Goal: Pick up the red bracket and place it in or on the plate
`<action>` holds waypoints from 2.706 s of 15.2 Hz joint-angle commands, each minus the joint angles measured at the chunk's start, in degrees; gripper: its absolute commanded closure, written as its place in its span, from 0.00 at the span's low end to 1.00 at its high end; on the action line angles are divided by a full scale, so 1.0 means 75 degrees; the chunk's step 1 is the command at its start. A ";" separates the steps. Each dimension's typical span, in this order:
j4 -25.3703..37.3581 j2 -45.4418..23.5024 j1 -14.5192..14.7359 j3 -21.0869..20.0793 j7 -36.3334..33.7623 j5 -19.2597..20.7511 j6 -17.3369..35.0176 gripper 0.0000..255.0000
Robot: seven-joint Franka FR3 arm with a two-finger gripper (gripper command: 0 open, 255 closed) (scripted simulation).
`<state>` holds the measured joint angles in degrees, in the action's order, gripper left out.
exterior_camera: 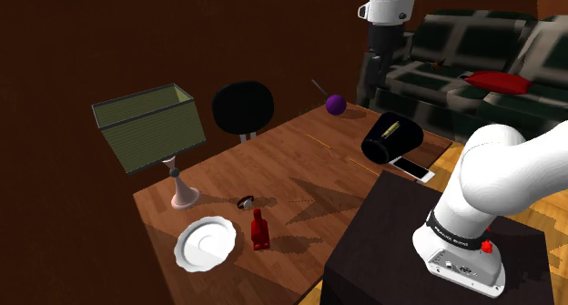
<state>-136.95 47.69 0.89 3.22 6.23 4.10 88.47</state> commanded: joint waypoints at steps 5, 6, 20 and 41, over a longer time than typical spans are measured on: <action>-0.0804 -0.0157 0.0227 -0.0100 -0.0042 -0.0261 0.1108 0.00; -0.0983 -0.0226 0.0288 -0.0129 -0.0047 -0.0327 0.1394 0.00; -0.2416 -0.2588 0.1364 -0.0587 0.0104 -0.1389 0.5781 0.00; -0.0363 -0.8745 0.2725 -0.1700 0.2030 -0.4049 1.0873 0.00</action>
<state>-140.61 -16.24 21.40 -8.98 20.94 -25.76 169.03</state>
